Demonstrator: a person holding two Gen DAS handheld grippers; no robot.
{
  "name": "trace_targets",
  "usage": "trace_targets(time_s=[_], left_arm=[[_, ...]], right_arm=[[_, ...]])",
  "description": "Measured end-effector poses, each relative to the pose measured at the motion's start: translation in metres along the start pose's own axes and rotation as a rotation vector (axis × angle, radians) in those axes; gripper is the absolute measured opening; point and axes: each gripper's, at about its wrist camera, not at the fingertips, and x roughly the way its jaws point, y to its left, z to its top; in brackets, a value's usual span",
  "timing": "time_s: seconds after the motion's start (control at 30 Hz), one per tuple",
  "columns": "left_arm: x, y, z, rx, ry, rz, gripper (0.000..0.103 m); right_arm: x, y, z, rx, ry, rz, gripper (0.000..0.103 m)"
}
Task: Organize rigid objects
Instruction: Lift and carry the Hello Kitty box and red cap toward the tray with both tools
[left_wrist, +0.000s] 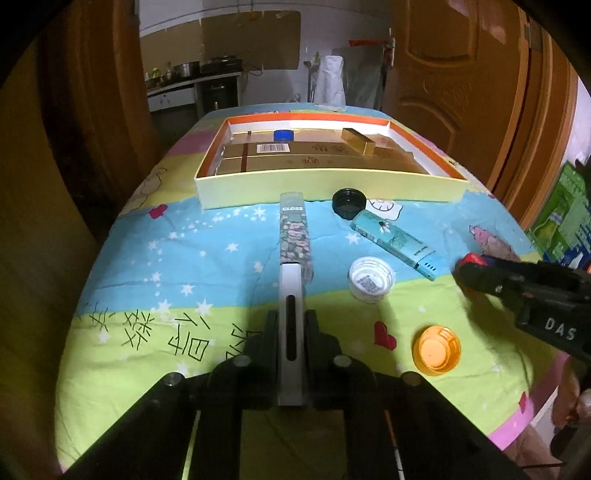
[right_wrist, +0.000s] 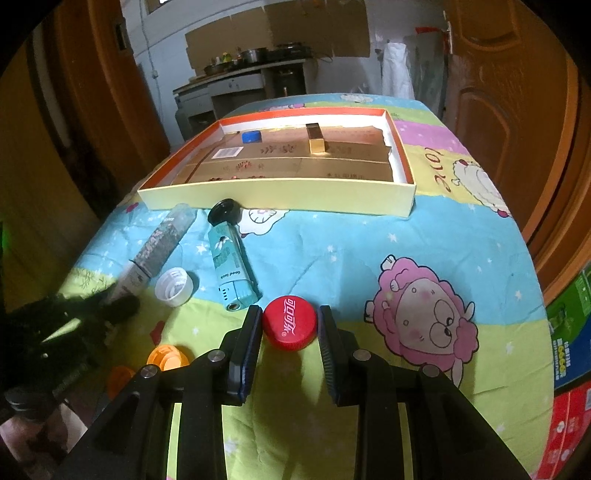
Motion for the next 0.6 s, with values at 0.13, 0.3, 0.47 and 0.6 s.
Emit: trace_targets(time_s=[0.13, 0.3, 0.47, 0.6], left_arm=[[-0.001, 0.002, 0.001, -0.008, -0.008, -0.011, 0.012], [-0.012, 0.000, 0.004, -0.004, -0.039, -0.001, 0.012], [-0.020, 0.001, 0.011, -0.012, -0.052, -0.006, 0.012], [-0.036, -0.002, 0.019, -0.003, -0.107, -0.018, 0.012]], right_arm=[[0.000, 0.001, 0.000, -0.001, -0.001, 0.002, 0.031], [-0.003, 0.002, 0.001, -0.001, -0.009, 0.007, 0.031], [-0.009, 0.003, 0.003, -0.001, -0.021, 0.012, 0.031], [-0.014, 0.006, 0.006, -0.006, -0.036, 0.017, 0.031]])
